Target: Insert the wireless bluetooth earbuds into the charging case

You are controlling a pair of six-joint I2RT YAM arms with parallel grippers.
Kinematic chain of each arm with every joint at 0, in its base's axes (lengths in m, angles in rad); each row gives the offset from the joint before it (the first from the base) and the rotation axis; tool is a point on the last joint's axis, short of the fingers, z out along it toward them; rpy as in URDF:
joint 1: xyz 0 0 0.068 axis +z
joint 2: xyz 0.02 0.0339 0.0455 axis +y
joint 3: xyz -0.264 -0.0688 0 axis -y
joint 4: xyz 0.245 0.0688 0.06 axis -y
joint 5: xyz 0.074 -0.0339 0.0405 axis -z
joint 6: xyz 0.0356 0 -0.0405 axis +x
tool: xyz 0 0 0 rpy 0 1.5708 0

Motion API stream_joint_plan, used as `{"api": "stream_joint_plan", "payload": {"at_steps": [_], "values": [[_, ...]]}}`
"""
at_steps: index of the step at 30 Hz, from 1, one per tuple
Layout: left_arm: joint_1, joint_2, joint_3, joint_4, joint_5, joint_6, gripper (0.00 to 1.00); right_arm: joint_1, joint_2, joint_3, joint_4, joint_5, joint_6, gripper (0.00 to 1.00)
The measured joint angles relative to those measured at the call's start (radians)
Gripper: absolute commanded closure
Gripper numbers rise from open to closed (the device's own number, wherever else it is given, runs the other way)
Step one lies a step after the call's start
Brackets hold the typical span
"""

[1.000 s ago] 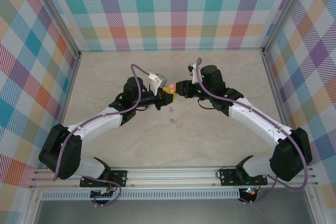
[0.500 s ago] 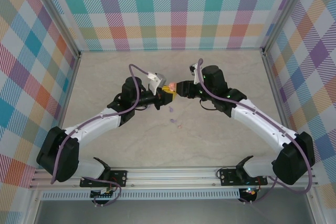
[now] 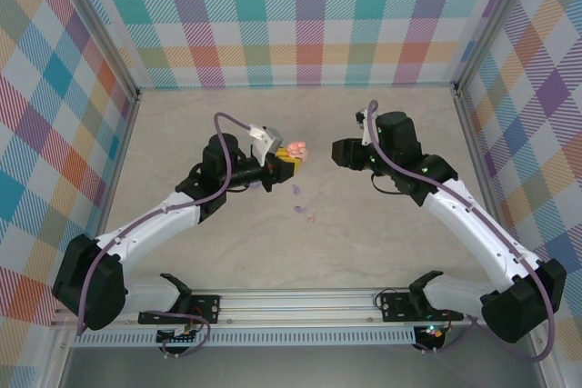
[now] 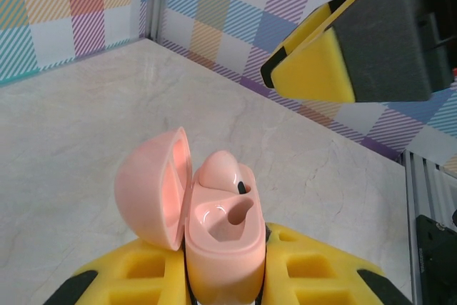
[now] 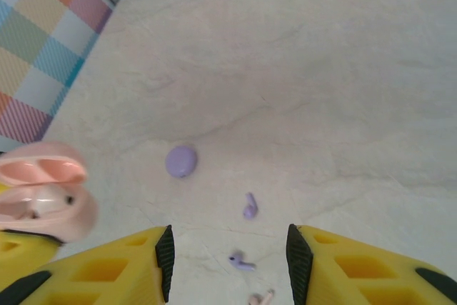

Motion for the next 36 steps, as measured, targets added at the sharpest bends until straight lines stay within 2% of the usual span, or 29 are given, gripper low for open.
{"api": "stream_joint_plan", "payload": {"at_steps": [6,15,19,28,36], "values": [[0.0,-0.05,0.001,-0.064,0.0,0.009,0.84,-0.012,0.016,-0.037,-0.055,-0.046,-0.017,0.51],[0.0,-0.139,0.019,-0.14,0.0,0.026,0.83,-0.008,0.153,-0.162,-0.071,-0.18,-0.013,0.5],[0.0,-0.159,0.019,-0.148,0.0,0.026,0.83,0.029,0.213,-0.179,-0.071,-0.207,-0.013,0.48],[0.0,-0.187,0.019,-0.17,-0.005,0.026,0.83,0.134,0.359,-0.162,-0.077,-0.175,-0.044,0.47],[0.0,-0.205,0.019,-0.17,-0.016,0.026,0.83,0.206,0.504,-0.084,-0.098,-0.089,-0.063,0.47]]}}
